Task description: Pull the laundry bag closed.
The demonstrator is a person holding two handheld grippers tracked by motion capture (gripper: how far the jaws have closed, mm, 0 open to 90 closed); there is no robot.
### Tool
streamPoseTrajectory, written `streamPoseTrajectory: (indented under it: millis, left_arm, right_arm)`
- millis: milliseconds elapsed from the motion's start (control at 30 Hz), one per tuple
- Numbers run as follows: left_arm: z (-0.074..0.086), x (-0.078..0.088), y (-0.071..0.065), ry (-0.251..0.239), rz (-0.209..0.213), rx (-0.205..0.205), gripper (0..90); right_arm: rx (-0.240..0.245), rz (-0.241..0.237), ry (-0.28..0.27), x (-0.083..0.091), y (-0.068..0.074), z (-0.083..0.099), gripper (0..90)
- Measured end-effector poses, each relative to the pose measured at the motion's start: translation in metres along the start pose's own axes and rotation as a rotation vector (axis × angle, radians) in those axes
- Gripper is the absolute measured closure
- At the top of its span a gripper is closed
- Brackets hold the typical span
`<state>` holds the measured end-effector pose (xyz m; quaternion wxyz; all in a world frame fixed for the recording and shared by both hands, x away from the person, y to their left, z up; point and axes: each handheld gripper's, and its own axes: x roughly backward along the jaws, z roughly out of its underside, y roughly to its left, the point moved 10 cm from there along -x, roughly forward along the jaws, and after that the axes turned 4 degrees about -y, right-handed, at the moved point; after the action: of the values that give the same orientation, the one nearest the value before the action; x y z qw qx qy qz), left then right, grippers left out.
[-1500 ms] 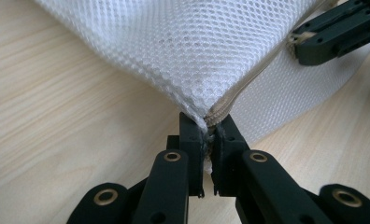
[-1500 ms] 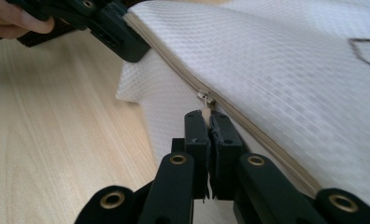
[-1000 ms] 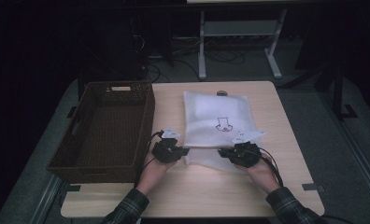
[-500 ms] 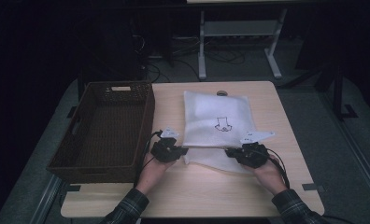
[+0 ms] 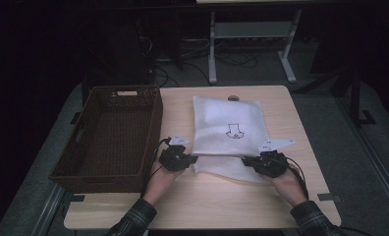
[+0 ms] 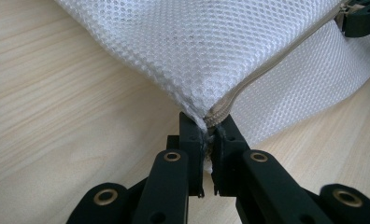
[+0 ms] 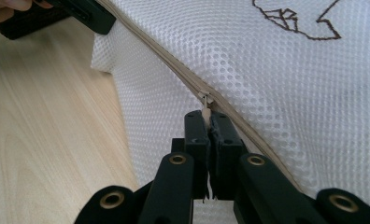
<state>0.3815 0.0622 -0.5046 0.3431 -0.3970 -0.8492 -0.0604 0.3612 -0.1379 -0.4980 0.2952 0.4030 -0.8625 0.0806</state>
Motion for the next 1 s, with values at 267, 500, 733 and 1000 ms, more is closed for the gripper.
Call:
streamPoseTrajectory:
  millis: [267, 500, 733, 1000]
  left_arm:
    - [0.000, 0.000, 0.000, 0.002, -0.001, 0.001, 84.4]
    - [0.000, 0.000, 0.000, 0.001, 0.001, 0.002, 84.4]
    - [0.000, 0.000, 0.002, 0.001, -0.009, 0.007, 84.4]
    - [0.001, 0.000, 0.001, 0.002, -0.006, 0.007, 84.3]
  right_arm:
    - [-0.001, 0.008, -0.001, 0.004, -0.004, 0.003, 86.7]
    - [-0.011, 0.022, 0.000, 0.010, -0.009, 0.007, 86.7]
    - [-0.022, 0.036, 0.001, 0.016, -0.015, 0.012, 86.7]
    - [-0.032, 0.047, 0.001, 0.023, -0.020, 0.016, 86.6]
